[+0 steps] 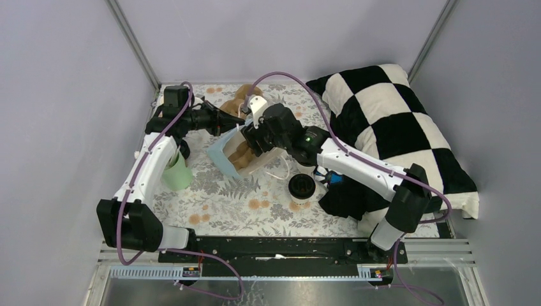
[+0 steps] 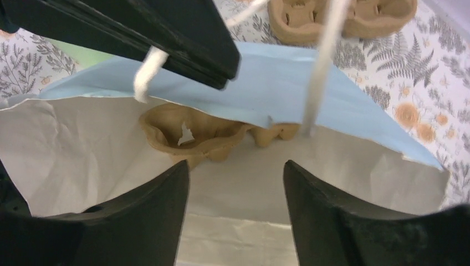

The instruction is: Pack the takeout coffee

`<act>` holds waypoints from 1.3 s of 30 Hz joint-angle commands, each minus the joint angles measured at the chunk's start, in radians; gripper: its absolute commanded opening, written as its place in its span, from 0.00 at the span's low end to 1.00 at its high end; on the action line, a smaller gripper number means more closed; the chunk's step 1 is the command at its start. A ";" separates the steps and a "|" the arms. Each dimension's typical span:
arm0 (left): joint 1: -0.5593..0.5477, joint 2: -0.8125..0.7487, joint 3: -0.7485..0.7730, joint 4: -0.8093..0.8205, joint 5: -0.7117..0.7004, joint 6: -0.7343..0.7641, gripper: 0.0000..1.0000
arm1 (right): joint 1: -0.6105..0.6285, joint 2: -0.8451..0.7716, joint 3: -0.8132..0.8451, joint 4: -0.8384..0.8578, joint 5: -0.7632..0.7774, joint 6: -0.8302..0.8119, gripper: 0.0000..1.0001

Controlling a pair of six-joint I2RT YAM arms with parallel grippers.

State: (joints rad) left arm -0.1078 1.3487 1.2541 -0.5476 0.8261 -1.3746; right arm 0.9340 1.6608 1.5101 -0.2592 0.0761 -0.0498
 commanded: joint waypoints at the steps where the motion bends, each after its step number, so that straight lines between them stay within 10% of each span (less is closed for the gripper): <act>1: 0.004 0.008 0.034 -0.020 -0.043 0.081 0.00 | 0.003 -0.110 0.000 -0.020 0.059 0.106 0.75; 8: 0.004 0.018 0.028 -0.027 -0.061 0.108 0.00 | -0.032 -0.110 0.085 -0.175 0.106 0.338 0.88; 24: -0.002 0.003 -0.030 0.055 -0.048 -0.071 0.00 | -0.047 -0.005 0.094 -0.214 0.082 0.824 0.60; 39: -0.003 -0.021 -0.060 0.080 -0.114 -0.123 0.00 | -0.044 0.080 0.214 -0.347 0.081 0.875 0.66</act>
State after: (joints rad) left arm -0.1097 1.3632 1.2243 -0.5144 0.7483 -1.4330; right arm 0.8890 1.6932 1.7294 -0.6159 0.1627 0.7269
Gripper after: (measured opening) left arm 0.011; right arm 0.671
